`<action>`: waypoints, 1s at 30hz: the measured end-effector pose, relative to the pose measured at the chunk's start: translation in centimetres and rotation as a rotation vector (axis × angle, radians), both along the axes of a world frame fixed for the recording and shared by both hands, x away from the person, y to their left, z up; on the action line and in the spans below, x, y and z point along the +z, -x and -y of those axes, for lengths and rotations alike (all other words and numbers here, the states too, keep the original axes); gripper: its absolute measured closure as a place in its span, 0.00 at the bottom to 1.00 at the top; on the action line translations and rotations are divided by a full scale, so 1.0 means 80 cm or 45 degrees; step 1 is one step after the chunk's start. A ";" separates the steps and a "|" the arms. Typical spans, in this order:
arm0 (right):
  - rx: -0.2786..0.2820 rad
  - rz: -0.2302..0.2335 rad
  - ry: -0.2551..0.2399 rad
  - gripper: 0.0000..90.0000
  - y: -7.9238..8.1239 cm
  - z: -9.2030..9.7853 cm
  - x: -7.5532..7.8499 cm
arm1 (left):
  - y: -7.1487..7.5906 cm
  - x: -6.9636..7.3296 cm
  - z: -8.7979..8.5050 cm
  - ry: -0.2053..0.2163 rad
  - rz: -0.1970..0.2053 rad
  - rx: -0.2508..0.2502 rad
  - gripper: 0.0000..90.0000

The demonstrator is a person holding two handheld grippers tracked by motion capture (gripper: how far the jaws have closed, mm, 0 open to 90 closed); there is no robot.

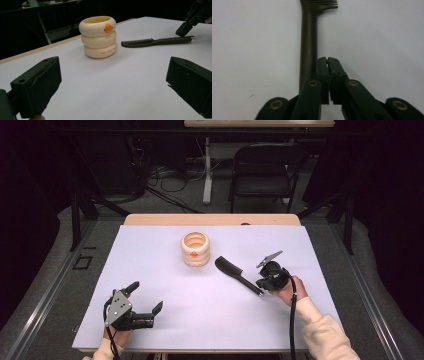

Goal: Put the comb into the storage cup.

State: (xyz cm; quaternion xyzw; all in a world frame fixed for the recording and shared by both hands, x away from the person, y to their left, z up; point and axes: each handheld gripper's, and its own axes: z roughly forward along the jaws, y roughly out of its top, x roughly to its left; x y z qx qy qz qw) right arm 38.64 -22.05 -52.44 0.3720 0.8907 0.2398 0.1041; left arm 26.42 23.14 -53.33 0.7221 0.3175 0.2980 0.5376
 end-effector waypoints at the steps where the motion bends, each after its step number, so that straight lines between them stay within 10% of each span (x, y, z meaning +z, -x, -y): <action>1: -0.003 0.010 0.001 0.93 0.000 0.001 0.001 | 0.000 0.000 0.000 -0.001 0.000 0.000 0.00; 15: -0.077 0.078 0.006 0.40 -0.002 0.015 0.016 | 0.000 0.000 0.001 -0.010 -0.003 0.000 0.00; 30: -0.052 0.084 -0.010 0.17 0.002 0.018 0.032 | 0.000 -0.001 0.001 -0.012 -0.004 0.002 0.00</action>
